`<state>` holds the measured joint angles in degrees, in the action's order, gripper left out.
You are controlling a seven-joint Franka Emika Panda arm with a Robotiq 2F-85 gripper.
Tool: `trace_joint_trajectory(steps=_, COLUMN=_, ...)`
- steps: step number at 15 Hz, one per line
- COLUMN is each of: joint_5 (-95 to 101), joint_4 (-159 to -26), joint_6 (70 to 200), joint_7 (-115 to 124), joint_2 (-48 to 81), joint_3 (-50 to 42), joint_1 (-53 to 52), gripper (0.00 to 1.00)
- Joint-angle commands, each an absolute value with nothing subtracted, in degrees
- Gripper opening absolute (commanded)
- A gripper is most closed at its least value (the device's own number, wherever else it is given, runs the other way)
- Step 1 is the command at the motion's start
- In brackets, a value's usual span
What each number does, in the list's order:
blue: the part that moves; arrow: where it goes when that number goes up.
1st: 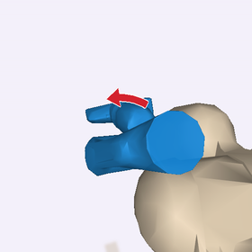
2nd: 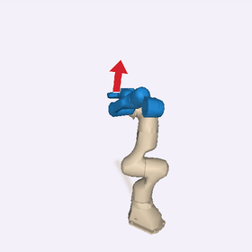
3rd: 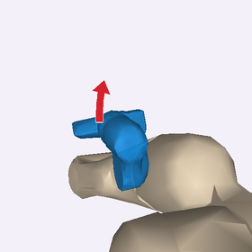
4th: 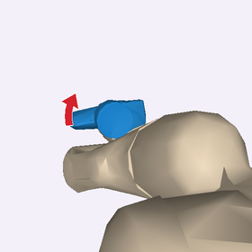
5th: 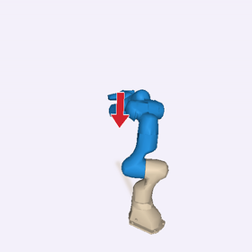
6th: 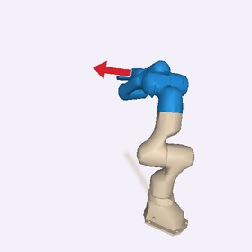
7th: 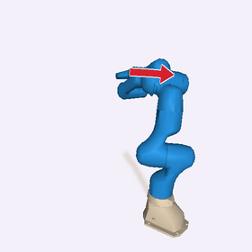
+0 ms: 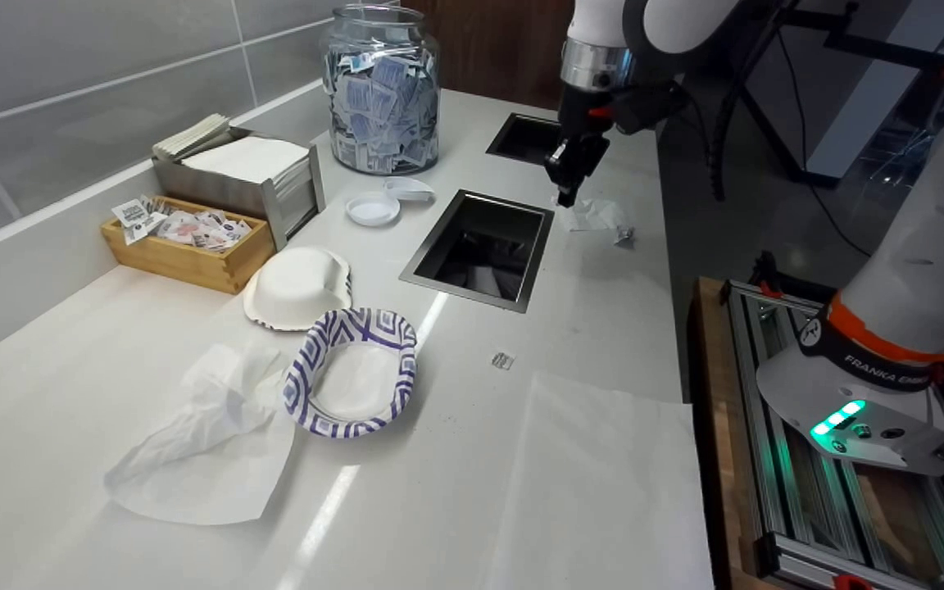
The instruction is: Put one piece of paper in the left bin
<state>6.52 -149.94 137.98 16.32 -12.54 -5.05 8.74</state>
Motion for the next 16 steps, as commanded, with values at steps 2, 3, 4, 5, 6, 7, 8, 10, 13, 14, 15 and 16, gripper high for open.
trace_joint_trajectory(steps=2, joint_5=7.50, joint_4=-146.18, joint_6=138.04, joint_7=15.71, joint_2=-13.63, joint_3=-4.64, joint_1=9.39, gripper=0.04)
trace_joint_trajectory(steps=3, joint_5=7.24, joint_4=-145.19, joint_6=138.13, joint_7=16.06, joint_2=-13.10, joint_3=-4.57, joint_1=9.35, gripper=0.03)
trace_joint_trajectory(steps=4, joint_5=6.74, joint_4=-144.39, joint_6=138.44, joint_7=15.60, joint_2=-12.63, joint_3=-4.66, joint_1=9.14, gripper=0.05)
trace_joint_trajectory(steps=5, joint_5=6.31, joint_4=-143.51, joint_6=138.68, joint_7=15.21, joint_2=-12.06, joint_3=-4.69, joint_1=8.90, gripper=0.04)
trace_joint_trajectory(steps=6, joint_5=6.01, joint_4=-142.86, joint_6=138.81, joint_7=14.89, joint_2=-11.59, joint_3=-4.70, joint_1=8.71, gripper=0.05)
trace_joint_trajectory(steps=7, joint_5=5.41, joint_4=-142.28, joint_6=138.53, joint_7=14.66, joint_2=-11.20, joint_3=-4.75, joint_1=8.46, gripper=0.05)
trace_joint_trajectory(steps=8, joint_5=5.07, joint_4=-142.02, joint_6=138.68, joint_7=14.26, joint_2=-11.02, joint_3=-4.80, joint_1=8.24, gripper=0.05)
trace_joint_trajectory(steps=10, joint_5=4.62, joint_4=-141.42, joint_6=138.45, joint_7=14.01, joint_2=-10.54, joint_3=-4.73, joint_1=7.90, gripper=0.13)
trace_joint_trajectory(steps=13, joint_5=4.16, joint_4=-140.60, joint_6=137.85, joint_7=13.34, joint_2=-9.51, joint_3=-4.54, joint_1=7.39, gripper=0.44)
trace_joint_trajectory(steps=14, joint_5=4.11, joint_4=-140.37, joint_6=137.80, joint_7=13.23, joint_2=-9.14, joint_3=-4.47, joint_1=7.25, gripper=0.51)
trace_joint_trajectory(steps=15, joint_5=4.02, joint_4=-140.14, joint_6=137.89, joint_7=13.07, joint_2=-8.75, joint_3=-4.42, joint_1=7.12, gripper=0.60)
trace_joint_trajectory(steps=16, joint_5=3.94, joint_4=-139.91, joint_6=137.84, joint_7=12.91, joint_2=-8.43, joint_3=-4.37, joint_1=6.98, gripper=0.66)
